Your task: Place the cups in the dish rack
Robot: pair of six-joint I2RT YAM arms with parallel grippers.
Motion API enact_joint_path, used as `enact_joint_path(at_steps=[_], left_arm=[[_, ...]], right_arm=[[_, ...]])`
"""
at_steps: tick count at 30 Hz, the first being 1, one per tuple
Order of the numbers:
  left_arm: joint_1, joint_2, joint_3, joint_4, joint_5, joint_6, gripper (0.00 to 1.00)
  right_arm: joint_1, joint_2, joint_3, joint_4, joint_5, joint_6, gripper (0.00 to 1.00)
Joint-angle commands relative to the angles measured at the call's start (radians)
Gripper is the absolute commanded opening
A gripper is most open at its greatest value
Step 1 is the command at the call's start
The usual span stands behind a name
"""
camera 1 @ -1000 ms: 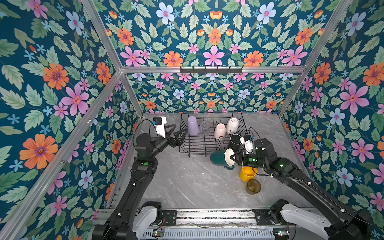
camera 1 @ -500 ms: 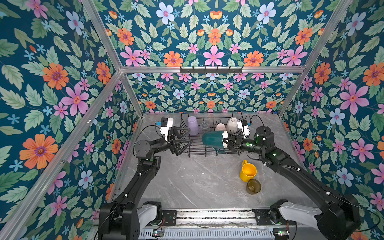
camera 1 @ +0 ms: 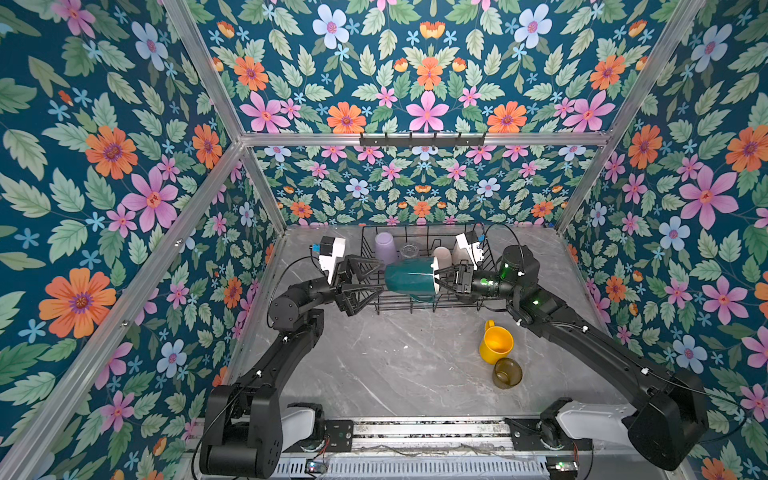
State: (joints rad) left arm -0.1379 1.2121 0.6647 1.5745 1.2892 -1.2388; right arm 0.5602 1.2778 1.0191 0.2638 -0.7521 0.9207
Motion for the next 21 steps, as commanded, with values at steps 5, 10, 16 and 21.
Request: enact_joint_path(at_steps=[5,10,16,21], left_arm=[[0.0,-0.002,0.004,0.076,0.018,-0.04,0.99],[0.0,0.001,0.004,0.078,0.016,-0.042,0.99],[0.0,-0.002,0.004,0.076,0.017,-0.042,0.99],[0.0,-0.003,0.001,0.078,0.017,-0.043,0.99]], right_arm=[[0.032,0.045,0.059,0.132,-0.042,0.026,0.0],[0.043,0.047,0.067,0.14,-0.05,0.032,0.0],[0.049,0.035,0.072,0.14,-0.045,0.033,0.0],[0.069,0.054,0.097,0.145,-0.046,0.032,0.0]])
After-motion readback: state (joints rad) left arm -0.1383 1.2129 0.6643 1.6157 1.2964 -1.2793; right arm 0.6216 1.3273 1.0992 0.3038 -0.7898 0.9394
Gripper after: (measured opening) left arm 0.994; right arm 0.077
